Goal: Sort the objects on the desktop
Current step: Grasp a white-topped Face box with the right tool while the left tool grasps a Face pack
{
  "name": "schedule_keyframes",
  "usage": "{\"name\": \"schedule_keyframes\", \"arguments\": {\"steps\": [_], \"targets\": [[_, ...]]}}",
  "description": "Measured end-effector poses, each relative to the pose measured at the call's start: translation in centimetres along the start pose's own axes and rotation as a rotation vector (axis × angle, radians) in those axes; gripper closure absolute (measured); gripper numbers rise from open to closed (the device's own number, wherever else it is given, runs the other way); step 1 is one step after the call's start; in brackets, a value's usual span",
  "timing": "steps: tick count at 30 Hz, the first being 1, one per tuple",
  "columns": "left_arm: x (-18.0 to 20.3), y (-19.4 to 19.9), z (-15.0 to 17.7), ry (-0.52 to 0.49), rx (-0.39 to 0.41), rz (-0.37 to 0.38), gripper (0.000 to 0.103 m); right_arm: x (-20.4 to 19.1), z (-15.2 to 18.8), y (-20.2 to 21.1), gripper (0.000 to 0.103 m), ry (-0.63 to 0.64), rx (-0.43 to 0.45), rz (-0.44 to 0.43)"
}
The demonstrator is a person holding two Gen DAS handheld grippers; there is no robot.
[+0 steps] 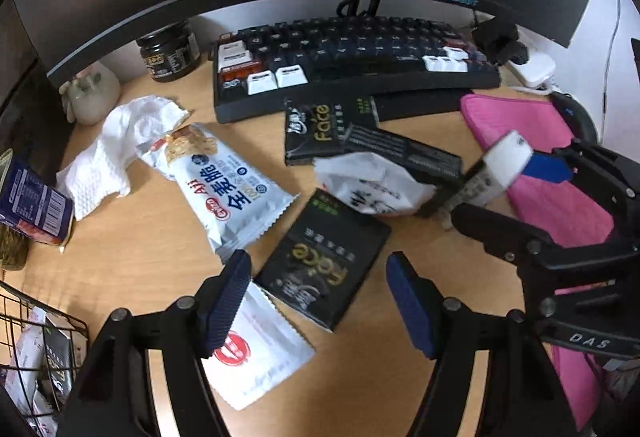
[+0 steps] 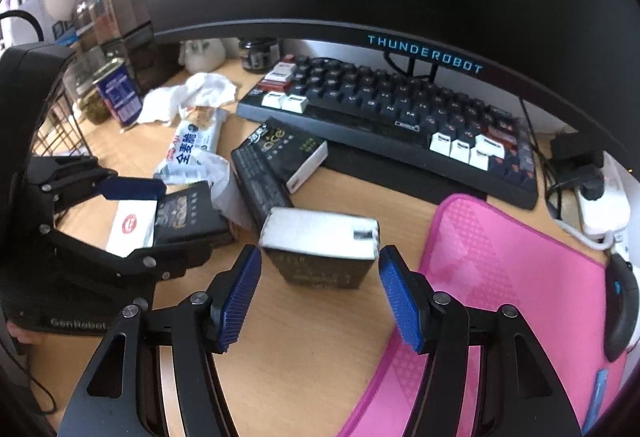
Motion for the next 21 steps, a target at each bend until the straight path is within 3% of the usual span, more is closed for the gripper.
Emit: {"name": "schedule_keyframes", "arguments": {"steps": [3, 5, 8, 21], "targets": [[0.1, -0.7, 0.3, -0.004, -0.027, 0.025, 0.03, 0.2, -0.1, -0.5, 0.043, -0.009, -0.002, -0.011], [0.3, -0.7, 0.4, -0.028, -0.018, 0.002, 0.039, 0.3, -0.1, -0.5, 0.043, -0.015, -0.005, -0.028], [0.4, -0.5, 0.5, -0.033, -0.015, 0.006, 0.044, 0.6, -0.1, -0.4, 0.056, -0.027, 0.003, -0.025], [0.1, 2.2, 1.6, -0.034, 0.013, 0.0, 0.051, -0.9, 0.5, 2.0, 0.057, -0.026, 0.028, -0.01]]}}
Point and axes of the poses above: each gripper's, at about its wrist camera, not at the fingertips, and y roughly against the way its jaws point, x to its right, z to its underside, the point moved 4 cm from there along -y, roughly the way its jaws point, and after that the axes turned 14 degrees about -z, right-handed, at the moved point
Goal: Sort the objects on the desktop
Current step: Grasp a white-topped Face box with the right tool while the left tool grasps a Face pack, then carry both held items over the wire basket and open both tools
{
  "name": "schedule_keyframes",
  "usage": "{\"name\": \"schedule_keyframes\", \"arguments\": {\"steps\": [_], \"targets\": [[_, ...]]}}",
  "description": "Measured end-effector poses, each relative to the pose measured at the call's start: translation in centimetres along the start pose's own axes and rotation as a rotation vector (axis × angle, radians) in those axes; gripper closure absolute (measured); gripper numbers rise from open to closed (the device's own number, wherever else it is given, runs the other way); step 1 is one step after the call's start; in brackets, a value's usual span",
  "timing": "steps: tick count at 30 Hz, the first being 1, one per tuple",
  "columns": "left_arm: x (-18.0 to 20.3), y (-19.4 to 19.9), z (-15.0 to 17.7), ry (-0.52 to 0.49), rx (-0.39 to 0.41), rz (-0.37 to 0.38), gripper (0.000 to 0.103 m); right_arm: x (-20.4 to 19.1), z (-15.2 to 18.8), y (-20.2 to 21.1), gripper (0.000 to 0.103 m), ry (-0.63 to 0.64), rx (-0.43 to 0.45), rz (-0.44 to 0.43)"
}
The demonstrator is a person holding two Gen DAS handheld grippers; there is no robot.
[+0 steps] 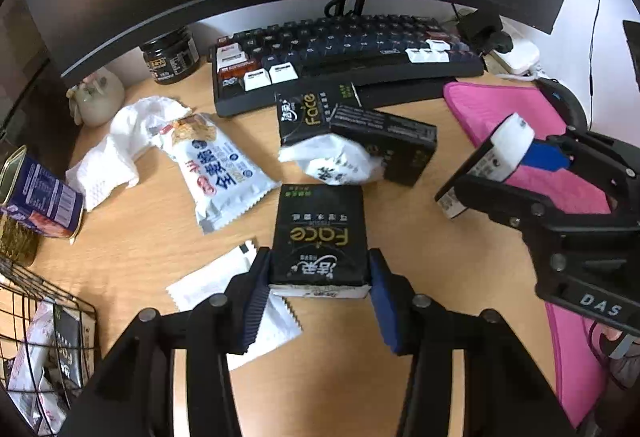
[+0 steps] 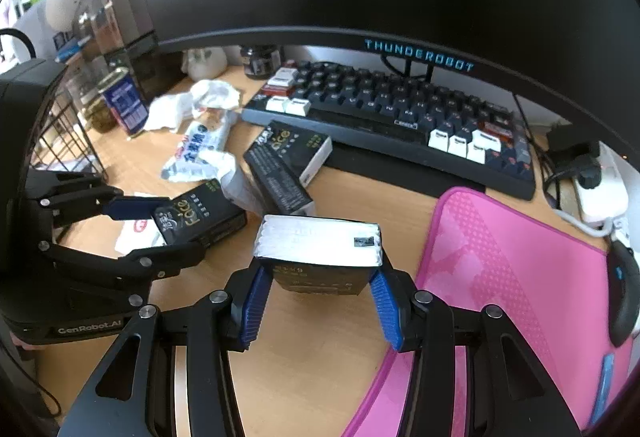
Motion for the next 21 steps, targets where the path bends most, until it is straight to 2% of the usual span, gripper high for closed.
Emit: {"name": "schedule_keyframes", "arguments": {"steps": [5, 6, 8, 10, 14, 17, 19, 21], "targets": [[-0.2, 0.1, 1.4, 0.01, -0.006, -0.024, 0.049, -1.4, 1.2, 1.2, 0.057, 0.0, 0.007, -0.016], [-0.3, 0.0, 1.4, 0.016, -0.01, -0.022, 0.047, -1.6, 1.5, 1.2, 0.056, 0.002, 0.006, -0.021], [-0.7, -0.2, 1.4, 0.034, -0.012, -0.011, 0.035, -1.9, 2.0, 1.0, 0.056, 0.005, 0.001, -0.028], [-0.9, -0.5, 1.3, 0.044, -0.013, -0.019, 0.033, -1.9, 2.4, 0.7, 0.056, 0.002, -0.004, -0.027], [-0.9, -1.5, 0.9, 0.044, -0.031, -0.027, 0.033, -1.9, 2.5, 0.4, 0.056, 0.006, -0.002, -0.024], [-0.5, -1.6, 0.8, 0.016, -0.019, -0.063, 0.033, -1.7, 2.4, 0.1, 0.056, 0.001, -0.003, -0.02], [-0.2, -1.6, 0.7, 0.011, -0.008, -0.062, 0.033, -1.6, 2.4, -0.2, 0.056, -0.003, -0.007, -0.024], [-0.1, -1.6, 0.5, 0.005, 0.001, -0.061, 0.043, -1.5, 2.5, -0.4, 0.056, -0.003, -0.008, -0.022]]}}
Point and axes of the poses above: each gripper's, at about its wrist camera, not at the fingertips, and y roughly against the way its jaws point, x to its right, z to its underside, the point moved 4 cm from there along -y, roughly the way its jaws point, and after that the axes turned 14 degrees about -z, right-handed, at the moved point
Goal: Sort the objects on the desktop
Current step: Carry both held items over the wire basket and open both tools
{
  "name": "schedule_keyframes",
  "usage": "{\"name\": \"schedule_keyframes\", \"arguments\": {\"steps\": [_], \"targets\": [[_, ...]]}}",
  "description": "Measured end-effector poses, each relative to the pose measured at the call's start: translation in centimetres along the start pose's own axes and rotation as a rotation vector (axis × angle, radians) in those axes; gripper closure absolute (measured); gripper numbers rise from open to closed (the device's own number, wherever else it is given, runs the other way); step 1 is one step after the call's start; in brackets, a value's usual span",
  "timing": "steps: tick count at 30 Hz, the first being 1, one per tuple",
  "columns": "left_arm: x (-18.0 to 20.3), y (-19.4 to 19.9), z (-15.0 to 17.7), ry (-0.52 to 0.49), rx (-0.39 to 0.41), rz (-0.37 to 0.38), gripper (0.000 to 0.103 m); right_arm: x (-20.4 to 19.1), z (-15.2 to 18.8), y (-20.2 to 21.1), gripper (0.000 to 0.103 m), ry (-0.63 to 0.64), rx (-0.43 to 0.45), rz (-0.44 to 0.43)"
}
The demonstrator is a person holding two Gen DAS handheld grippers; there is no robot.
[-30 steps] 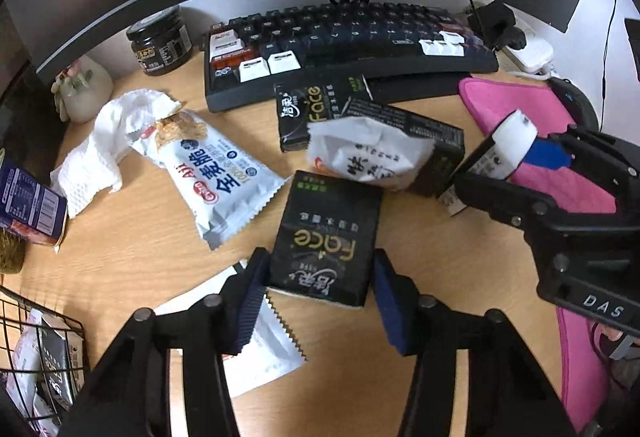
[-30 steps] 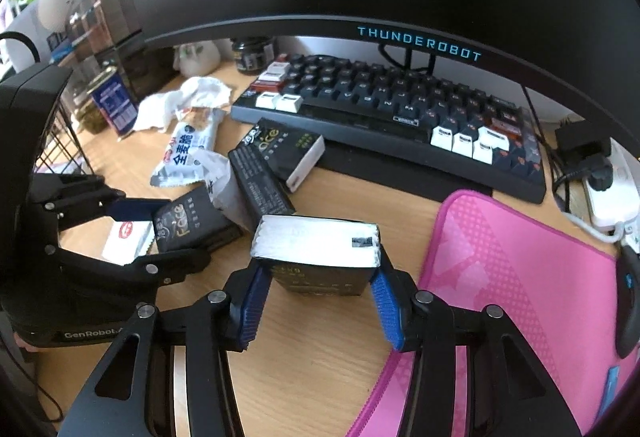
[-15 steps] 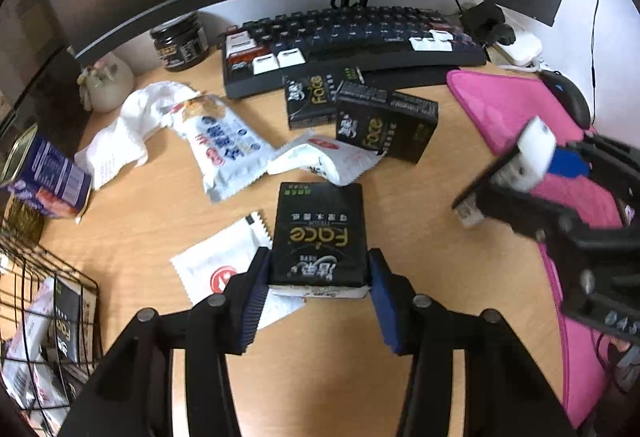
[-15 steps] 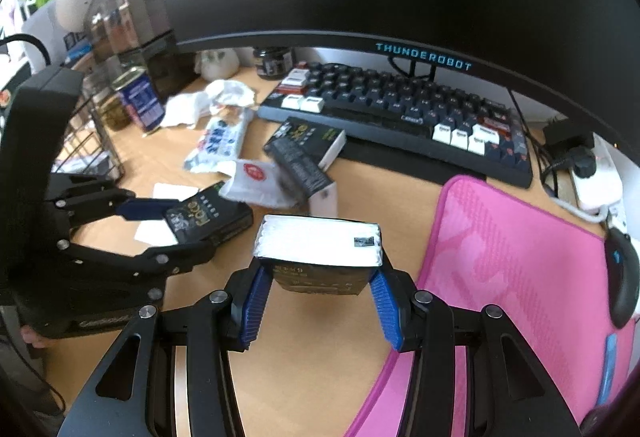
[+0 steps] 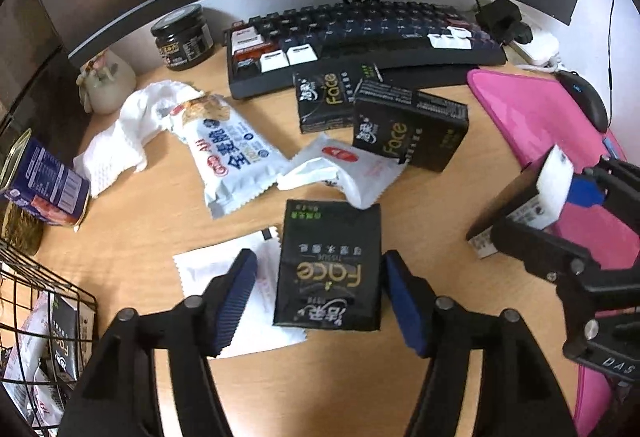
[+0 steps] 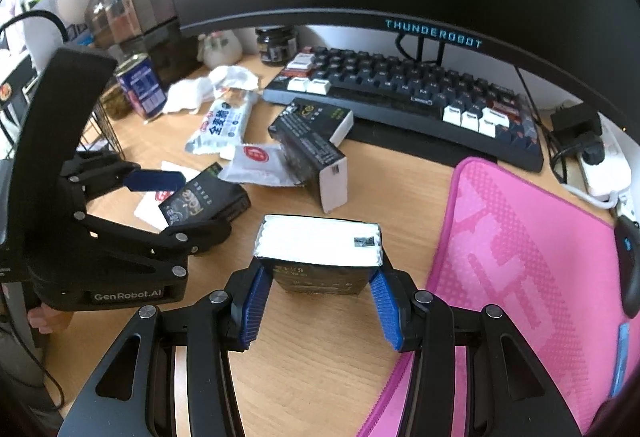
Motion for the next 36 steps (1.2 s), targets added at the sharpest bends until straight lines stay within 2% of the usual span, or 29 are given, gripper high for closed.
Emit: {"name": "schedule_keyframes", "arguments": {"steps": [1, 7, 13, 24, 31, 36], "targets": [[0.1, 0.1, -0.1, -0.004, 0.005, -0.005, 0.051, 0.0, 0.0, 0.0, 0.056, 0.003, 0.001, 0.002], [0.2, 0.6, 0.1, -0.014, 0.005, -0.01, 0.051, -0.1, -0.1, 0.1, 0.056, 0.01, -0.001, 0.008], [0.1, 2.9, 0.4, -0.016, 0.043, -0.004, 0.051, -0.7, -0.1, 0.6, 0.056, 0.027, 0.006, 0.01], [-2.7, 8.2, 1.1, 0.042, 0.126, -0.016, 0.051, -5.4, -1.9, 3.8, 0.056, 0.113, 0.065, 0.009], [-6.9, 10.8, 2.3, 0.127, 0.162, -0.048, 0.051, -9.5, -3.6, 4.5, 0.056, 0.19, 0.082, -0.011], [-12.9, 14.7, 3.4, 0.224, 0.219, -0.135, 0.051, -14.7, -6.4, 4.9, 0.056, 0.279, 0.122, -0.077]]}}
Point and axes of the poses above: each gripper's, at about its wrist camera, not at the fingertips, and y roughly against the way its jaws point, x to its right, z to its underside, the point moved 4 cm from there along -y, roughly the way its jaws point, and after that the axes turned 14 degrees about -z, right-handed, at the moved point
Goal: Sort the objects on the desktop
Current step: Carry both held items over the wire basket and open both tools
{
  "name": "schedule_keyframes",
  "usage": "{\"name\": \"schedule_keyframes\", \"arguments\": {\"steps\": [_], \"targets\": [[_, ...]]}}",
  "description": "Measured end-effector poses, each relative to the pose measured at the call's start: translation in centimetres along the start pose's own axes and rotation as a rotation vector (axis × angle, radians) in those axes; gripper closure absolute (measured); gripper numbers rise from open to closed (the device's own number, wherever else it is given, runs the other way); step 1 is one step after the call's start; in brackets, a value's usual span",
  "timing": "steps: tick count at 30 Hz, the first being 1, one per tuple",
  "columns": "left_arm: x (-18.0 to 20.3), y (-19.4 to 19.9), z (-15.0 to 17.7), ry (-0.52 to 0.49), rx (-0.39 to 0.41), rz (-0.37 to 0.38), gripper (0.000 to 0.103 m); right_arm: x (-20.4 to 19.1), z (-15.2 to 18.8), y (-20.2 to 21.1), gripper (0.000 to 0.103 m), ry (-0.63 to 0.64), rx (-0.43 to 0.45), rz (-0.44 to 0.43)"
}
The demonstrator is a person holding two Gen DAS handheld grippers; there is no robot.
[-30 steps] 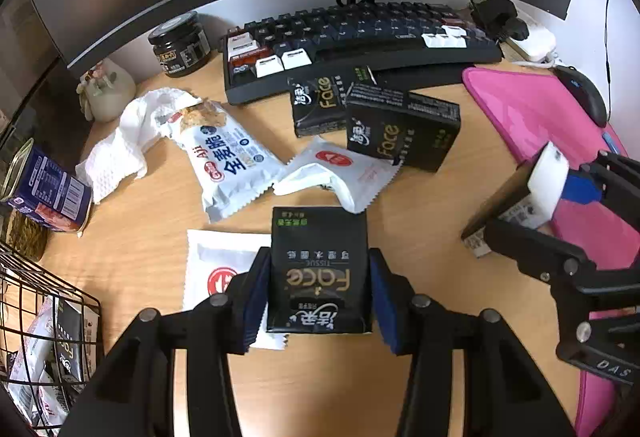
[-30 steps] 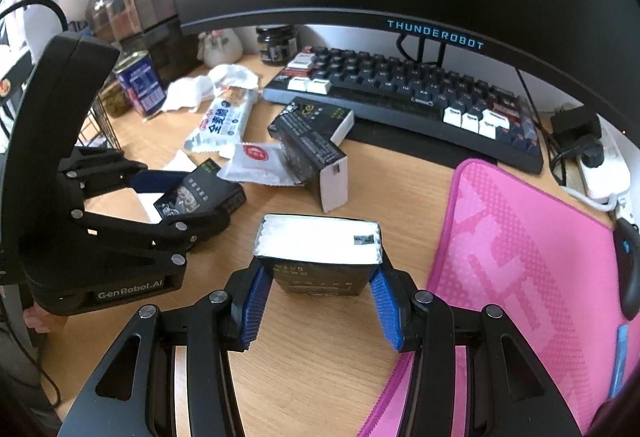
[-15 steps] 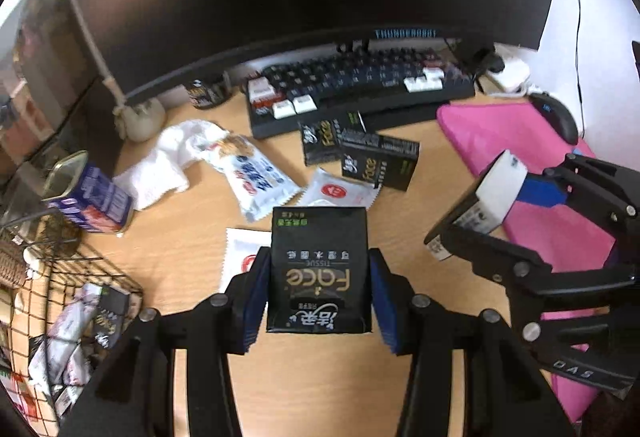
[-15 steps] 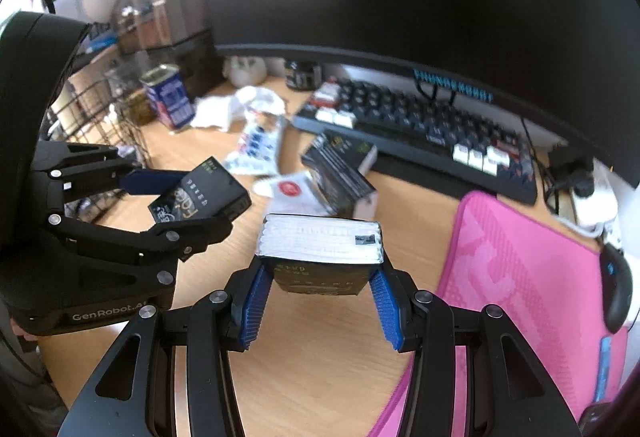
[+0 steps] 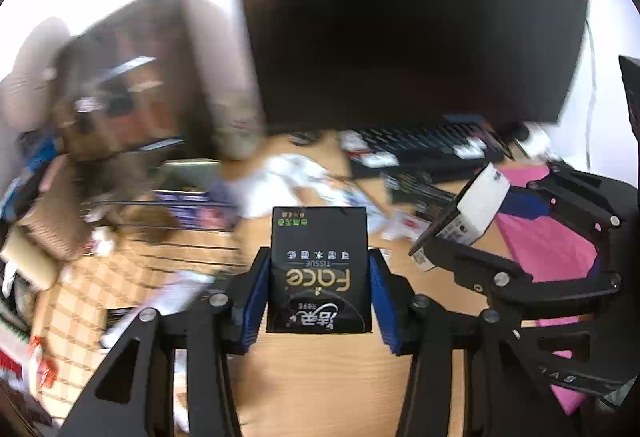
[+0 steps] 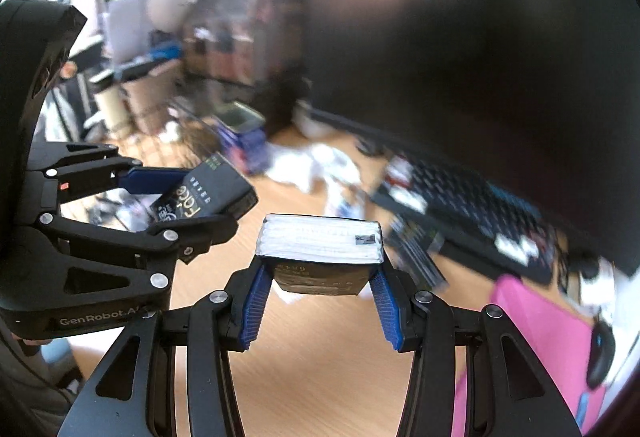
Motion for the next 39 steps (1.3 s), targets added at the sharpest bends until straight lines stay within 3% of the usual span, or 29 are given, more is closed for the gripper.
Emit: {"name": "schedule_keyframes", "arguments": {"steps": [6, 14, 18, 20, 24, 39], "targets": [[-9.0, 0.4, 1.9, 0.127, -0.031, -0.129, 0.051, -7.7, -5.3, -3.0, 0.056, 0.147, 0.024, -0.109], [-16.9, -2.3, 7.8, 0.276, -0.14, -0.22, 0.051, -15.7, -7.1, -9.2, 0.056, 0.236, -0.024, -0.24], [-18.0, -1.4, 8.7, 0.302, -0.115, -0.233, 0.049, -16.9, -6.9, -10.5, 0.056, 0.222, -0.022, -0.259], [-18.4, -1.3, 8.9, 0.329, -0.106, -0.206, 0.038, -17.1, -6.7, -10.7, 0.055, 0.223, -0.021, -0.257], [-18.3, -1.4, 9.3, 0.33, -0.116, -0.211, 0.038, -17.0, -6.5, -11.0, 0.043, 0.21, -0.02, -0.275], [-18.0, -1.0, 9.0, 0.332, -0.115, -0.204, 0.038, -16.8, -6.3, -10.3, 0.043, 0.207, -0.009, -0.265]]}}
Point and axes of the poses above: each gripper's, at about its wrist camera, not at the fingertips, and y roughly against the way its jaws point, x to its right, z to its underside, the point moved 4 cm from there along -y, roughly the way its jaws point, and after that the axes turned 14 degrees about -z, right-handed, at the moved point
